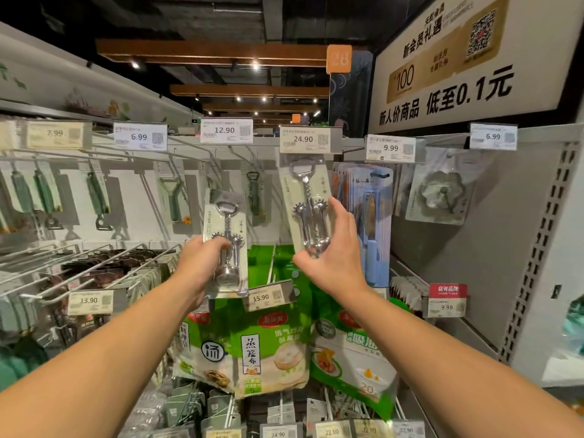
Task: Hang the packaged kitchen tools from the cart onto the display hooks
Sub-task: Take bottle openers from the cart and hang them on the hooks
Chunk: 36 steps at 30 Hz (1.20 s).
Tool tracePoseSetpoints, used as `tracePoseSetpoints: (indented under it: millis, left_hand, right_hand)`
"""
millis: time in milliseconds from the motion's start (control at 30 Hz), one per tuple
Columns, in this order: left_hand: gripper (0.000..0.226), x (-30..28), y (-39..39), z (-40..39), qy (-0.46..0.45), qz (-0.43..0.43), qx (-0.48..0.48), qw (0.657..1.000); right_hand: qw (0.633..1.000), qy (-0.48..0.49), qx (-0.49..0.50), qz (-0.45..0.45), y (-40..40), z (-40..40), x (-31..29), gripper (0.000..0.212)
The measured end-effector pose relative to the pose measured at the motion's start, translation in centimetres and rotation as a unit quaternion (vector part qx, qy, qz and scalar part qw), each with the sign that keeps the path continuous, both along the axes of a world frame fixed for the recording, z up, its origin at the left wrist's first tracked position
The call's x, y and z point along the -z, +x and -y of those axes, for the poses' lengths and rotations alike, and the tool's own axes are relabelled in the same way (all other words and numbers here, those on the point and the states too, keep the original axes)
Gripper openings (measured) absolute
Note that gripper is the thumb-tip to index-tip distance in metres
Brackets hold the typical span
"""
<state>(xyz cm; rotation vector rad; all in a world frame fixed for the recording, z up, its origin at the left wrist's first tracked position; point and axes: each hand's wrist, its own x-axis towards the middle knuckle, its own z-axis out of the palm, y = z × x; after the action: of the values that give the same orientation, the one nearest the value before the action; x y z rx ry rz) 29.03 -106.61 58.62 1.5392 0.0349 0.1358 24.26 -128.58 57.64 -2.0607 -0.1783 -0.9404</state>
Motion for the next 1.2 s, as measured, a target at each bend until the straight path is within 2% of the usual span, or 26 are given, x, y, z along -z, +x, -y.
tracePoseSetpoints:
  millis: [167,367,500,667,767,867,933,1000,1033,1100,1200]
  left_hand:
    - [0.011,0.1,-0.3,0.2,0.010,0.000,0.002,1.000]
    - [0.005,0.1,-0.2,0.6,0.017,0.010,0.008,1.000]
    - [0.014,0.3,0.3,0.6,0.016,0.017,0.010,1.000]
    - [0.027,-0.1,0.7,1.0,0.013,0.024,0.014,1.000]
    - [0.025,-0.3,1.5,1.0,0.014,0.029,0.021,0.999]
    - [0.019,-0.4,2.3,0.7,0.028,0.024,0.016,0.999]
    - [0.025,-0.5,2.6,0.6,0.026,0.022,0.015,0.999]
    - [0.046,-0.6,2.7,0.7,0.013,0.025,0.026,0.999]
    - [0.049,-0.6,3.0,0.8,-0.003,0.024,0.036,0.999]
    - [0.039,-0.6,3.4,1.2,-0.027,0.021,0.045,0.998]
    - [0.025,-0.8,3.5,2.3,-0.052,0.017,0.062,0.997]
  right_hand:
    - [0.999,0.017,0.005,-0.026,0.4,0.8,-0.2,0.103]
    - [0.997,0.051,-0.001,-0.063,3.1,1.4,-0.6,0.104]
    - [0.992,0.076,0.008,-0.098,5.4,1.8,-0.6,0.096]
    - [0.991,0.074,0.048,-0.100,8.8,1.7,-0.7,0.089]
    - [0.987,0.051,0.055,-0.139,11.5,1.7,-0.9,0.088]
    - [0.980,0.117,0.024,-0.161,13.2,2.0,-1.2,0.084]
    - [0.976,0.159,0.032,-0.147,13.3,2.1,-1.2,0.081]
    - [0.987,0.114,0.070,-0.084,12.4,1.4,-0.7,0.070]
    - [0.993,0.079,0.060,-0.056,11.6,0.7,-0.4,0.064]
    - [0.998,0.034,-0.017,-0.049,9.9,-0.6,0.3,0.063]
    - [0.989,-0.051,-0.127,-0.055,7.3,-2.8,1.1,0.084]
